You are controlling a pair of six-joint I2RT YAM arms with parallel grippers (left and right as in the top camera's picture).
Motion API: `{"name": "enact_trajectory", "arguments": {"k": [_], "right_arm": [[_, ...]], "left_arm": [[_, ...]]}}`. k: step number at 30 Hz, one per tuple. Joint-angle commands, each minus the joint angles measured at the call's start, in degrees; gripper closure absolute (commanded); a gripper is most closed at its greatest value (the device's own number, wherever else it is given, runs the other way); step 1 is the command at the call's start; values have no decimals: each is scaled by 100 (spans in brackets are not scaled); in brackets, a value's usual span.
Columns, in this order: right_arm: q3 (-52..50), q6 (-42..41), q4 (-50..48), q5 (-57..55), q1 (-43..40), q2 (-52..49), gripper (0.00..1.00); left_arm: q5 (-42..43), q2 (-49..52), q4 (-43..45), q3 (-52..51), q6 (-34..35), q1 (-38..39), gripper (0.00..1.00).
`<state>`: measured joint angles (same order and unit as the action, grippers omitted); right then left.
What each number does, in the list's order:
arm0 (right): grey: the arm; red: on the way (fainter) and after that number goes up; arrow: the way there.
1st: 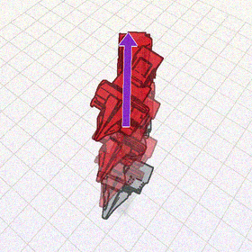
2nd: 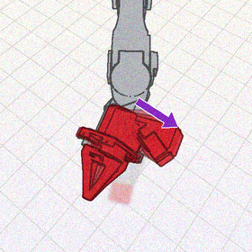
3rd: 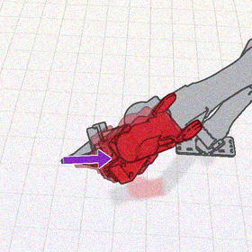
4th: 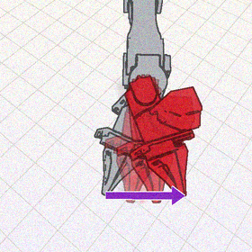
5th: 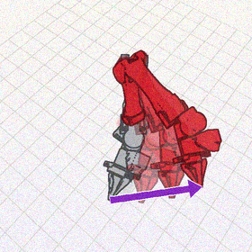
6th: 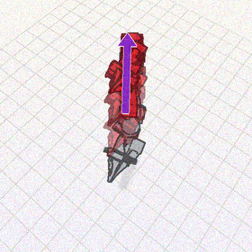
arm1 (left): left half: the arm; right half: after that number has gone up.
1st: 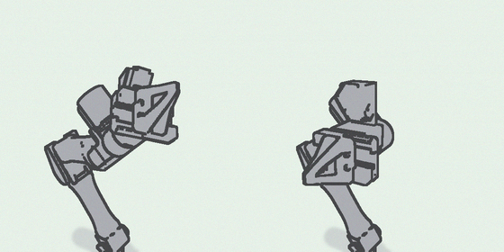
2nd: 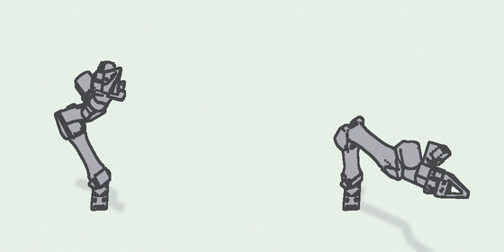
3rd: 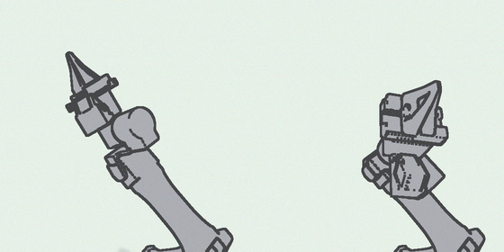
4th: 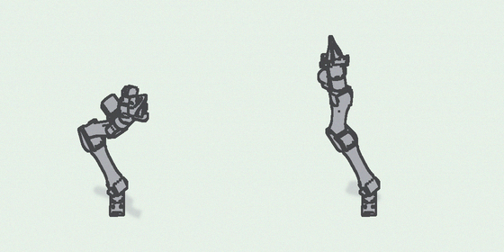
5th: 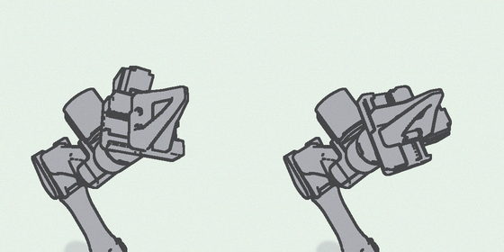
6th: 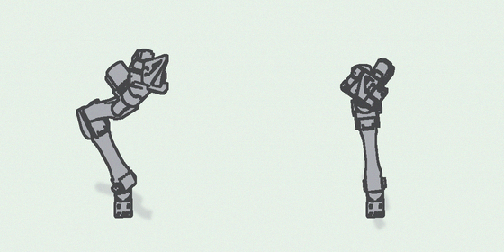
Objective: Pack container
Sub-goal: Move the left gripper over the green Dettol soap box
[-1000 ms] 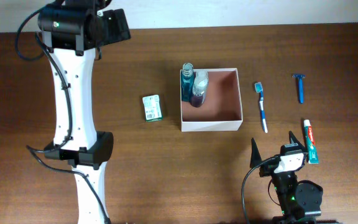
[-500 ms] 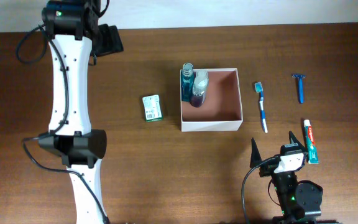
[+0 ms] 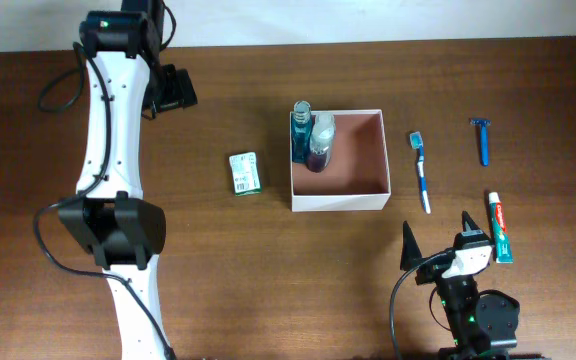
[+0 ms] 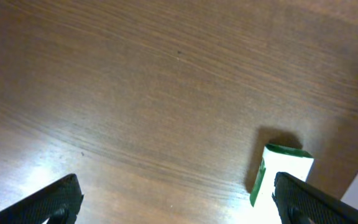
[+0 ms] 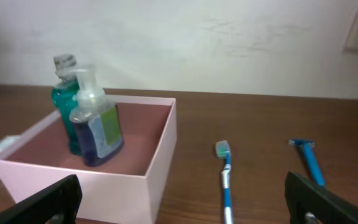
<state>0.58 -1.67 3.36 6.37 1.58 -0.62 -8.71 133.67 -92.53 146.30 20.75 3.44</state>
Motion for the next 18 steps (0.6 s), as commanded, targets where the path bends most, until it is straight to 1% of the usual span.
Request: {"name": "enact_trajectory", "arguments": {"k": [1, 8, 11, 15, 18], "right_arm": [[-26, -599, 46, 223, -11, 42, 2], [-26, -636, 31, 201, -11, 15, 2], [-26, -634, 35, -144, -11, 15, 2], [-22, -632, 114, -1067, -22, 11, 2], [61, -636, 258, -1204, -140, 11, 1]], "left_arm": [[109, 46, 144, -356, 68, -20, 1], [730, 46, 153, -778, 61, -11, 1], [752, 46, 118, -778, -4, 17, 1], [750, 46, 28, -780, -138, 133, 1], [748, 46, 26, -780, -155, 227, 1]]}}
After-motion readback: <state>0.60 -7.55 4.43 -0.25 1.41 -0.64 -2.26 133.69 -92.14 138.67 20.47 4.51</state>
